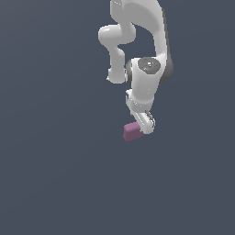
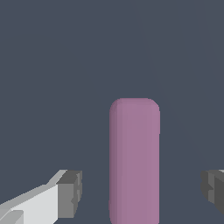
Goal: Pick up the object and move it to a goal position.
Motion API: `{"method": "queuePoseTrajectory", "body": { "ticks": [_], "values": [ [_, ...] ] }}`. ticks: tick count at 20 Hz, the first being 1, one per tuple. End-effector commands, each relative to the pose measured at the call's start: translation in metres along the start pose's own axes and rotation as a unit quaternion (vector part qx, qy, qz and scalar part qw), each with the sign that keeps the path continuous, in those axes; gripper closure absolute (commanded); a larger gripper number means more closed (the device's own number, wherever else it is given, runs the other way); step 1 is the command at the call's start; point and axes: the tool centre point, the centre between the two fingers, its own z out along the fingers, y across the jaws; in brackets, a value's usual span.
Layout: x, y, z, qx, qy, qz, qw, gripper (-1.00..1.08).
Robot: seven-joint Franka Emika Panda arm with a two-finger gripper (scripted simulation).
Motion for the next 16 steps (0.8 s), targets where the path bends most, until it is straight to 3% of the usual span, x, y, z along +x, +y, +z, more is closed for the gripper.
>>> {"method": "queuePoseTrajectory", "body": {
  "ticks": [1,14,15,16],
  "values": [
    [0.0,0.0,0.006,0.0,0.0,0.0,1.0,-0.92],
    [0.0,0.0,0.048,0.0,0.0,0.002,1.0,-0.92],
    [0.0,0.0,0.048,0.0,0.0,0.002,1.0,1.08],
    [0.0,0.0,0.048,0.0,0.0,0.002,1.0,1.08]
  ]
}}
